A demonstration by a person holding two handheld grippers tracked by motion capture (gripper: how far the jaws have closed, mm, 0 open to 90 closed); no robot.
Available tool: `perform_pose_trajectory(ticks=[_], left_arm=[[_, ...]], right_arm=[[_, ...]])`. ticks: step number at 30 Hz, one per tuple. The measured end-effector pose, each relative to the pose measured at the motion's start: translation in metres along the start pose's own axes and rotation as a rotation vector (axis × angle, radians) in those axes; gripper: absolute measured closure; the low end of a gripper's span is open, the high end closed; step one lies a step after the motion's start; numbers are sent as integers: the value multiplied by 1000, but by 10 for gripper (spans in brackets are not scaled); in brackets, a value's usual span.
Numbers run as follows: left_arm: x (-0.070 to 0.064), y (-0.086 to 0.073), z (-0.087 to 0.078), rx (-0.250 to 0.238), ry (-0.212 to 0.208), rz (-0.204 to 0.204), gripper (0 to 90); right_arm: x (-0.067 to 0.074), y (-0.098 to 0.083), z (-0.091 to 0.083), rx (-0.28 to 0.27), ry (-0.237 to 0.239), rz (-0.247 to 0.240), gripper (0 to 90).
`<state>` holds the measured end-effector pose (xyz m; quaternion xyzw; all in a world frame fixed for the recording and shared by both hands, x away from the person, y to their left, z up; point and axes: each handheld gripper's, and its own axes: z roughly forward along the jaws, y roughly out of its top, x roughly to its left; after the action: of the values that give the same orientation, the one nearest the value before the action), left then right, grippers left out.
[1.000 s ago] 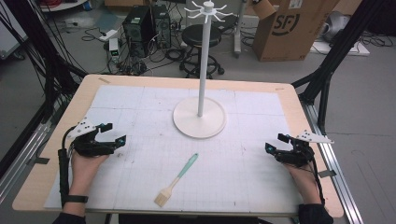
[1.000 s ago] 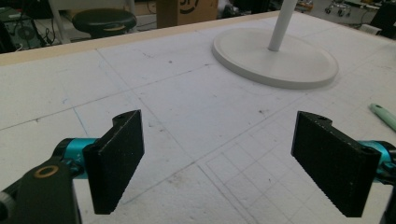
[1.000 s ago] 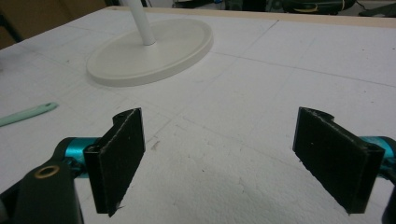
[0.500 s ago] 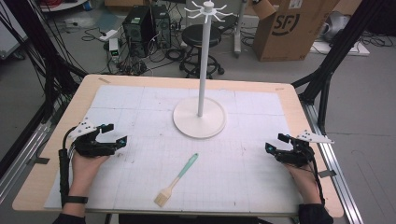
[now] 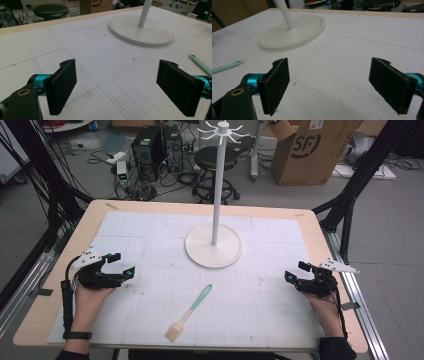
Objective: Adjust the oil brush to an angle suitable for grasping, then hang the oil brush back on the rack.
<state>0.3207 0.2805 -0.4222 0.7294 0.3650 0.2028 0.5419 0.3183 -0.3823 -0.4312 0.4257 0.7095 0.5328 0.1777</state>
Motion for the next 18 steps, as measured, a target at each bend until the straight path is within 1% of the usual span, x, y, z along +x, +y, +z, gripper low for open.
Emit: perform_pose_trajectory(ticks=[3, 5, 7, 12, 15, 18], left_arm=[[0, 0, 0, 9, 12, 4, 171], [-1, 1, -1, 9, 4, 5, 171], [-2, 1, -1, 9, 5, 7, 171], [-2, 0, 0, 20, 5, 7, 171], [-5, 2, -1, 6, -8, 8, 174], [-9, 5, -2, -1, -24, -3, 174]], right_arm=[[0, 0, 0, 2, 0, 5, 163], [0, 0, 0, 0, 1, -2, 162], [0, 0, 0, 3, 1, 3, 163], [0, 0, -1, 1, 0, -4, 163], [0, 1, -1, -4, 0, 0, 163], [-1, 1, -1, -5, -1, -2, 163]])
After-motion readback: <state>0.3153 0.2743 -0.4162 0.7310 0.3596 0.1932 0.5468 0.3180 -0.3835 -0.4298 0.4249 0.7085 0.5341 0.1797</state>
